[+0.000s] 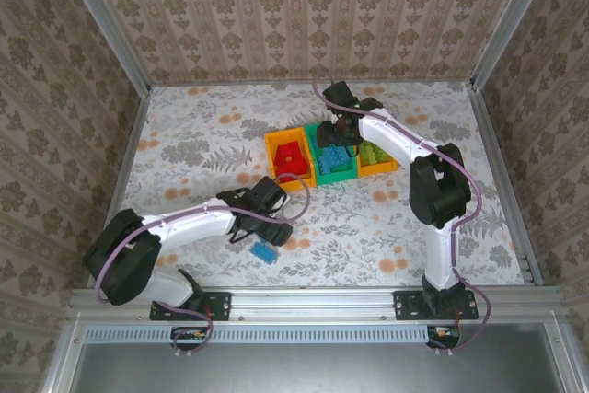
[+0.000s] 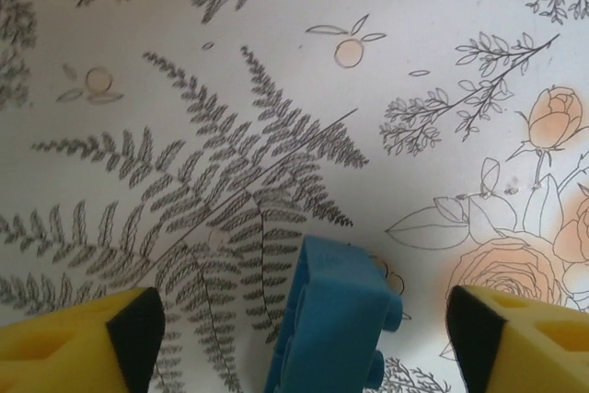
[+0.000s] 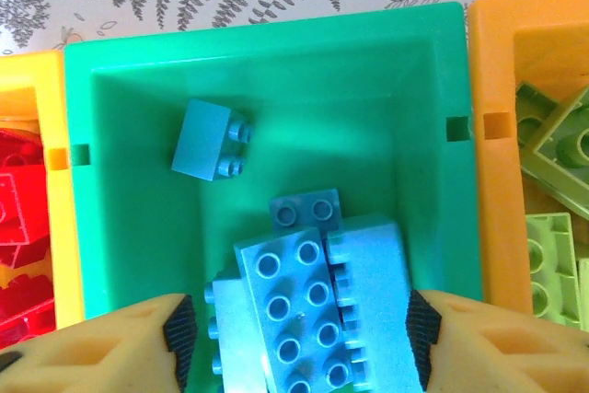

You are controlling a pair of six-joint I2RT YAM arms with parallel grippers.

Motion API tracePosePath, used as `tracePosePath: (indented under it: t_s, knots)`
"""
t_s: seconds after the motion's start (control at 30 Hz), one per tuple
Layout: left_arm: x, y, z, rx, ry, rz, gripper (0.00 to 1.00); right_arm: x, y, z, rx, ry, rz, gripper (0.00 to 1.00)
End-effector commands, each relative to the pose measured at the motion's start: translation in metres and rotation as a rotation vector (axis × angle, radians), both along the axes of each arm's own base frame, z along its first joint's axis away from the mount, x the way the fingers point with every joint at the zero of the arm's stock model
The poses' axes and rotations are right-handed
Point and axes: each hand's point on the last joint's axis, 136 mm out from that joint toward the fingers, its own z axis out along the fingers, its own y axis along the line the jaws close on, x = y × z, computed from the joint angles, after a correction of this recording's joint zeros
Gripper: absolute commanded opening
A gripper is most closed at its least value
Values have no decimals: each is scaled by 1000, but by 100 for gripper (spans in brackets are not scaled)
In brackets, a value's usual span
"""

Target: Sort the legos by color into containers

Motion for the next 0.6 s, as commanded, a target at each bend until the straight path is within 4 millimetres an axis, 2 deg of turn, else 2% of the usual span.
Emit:
tracePosePath:
  t_s: [0.0,0.1,0.17,0.33,0.47,0.57]
  knots:
    - [-3,-6,3,2,23,-31,71,-8,-2,37,54,-52,-8,69]
    - [-6,-8,1,-3,36,-39,58,-12,-5,50,79,-80,-20,71]
    - [-8,-9,-2,-2,55,-41,52,-15,-7,56,97,-91,-30,71]
    - [-12,-11,-9,14,90,-49,47,-20,-19,73,147,-121,-63,71]
    - [-12,-13,-9,17,93,-58,34,-24,-33,82,161,-141,-91,71]
    - [-7,-19,-1,-5,75,-63,30,-30,-42,86,163,-153,-112,71]
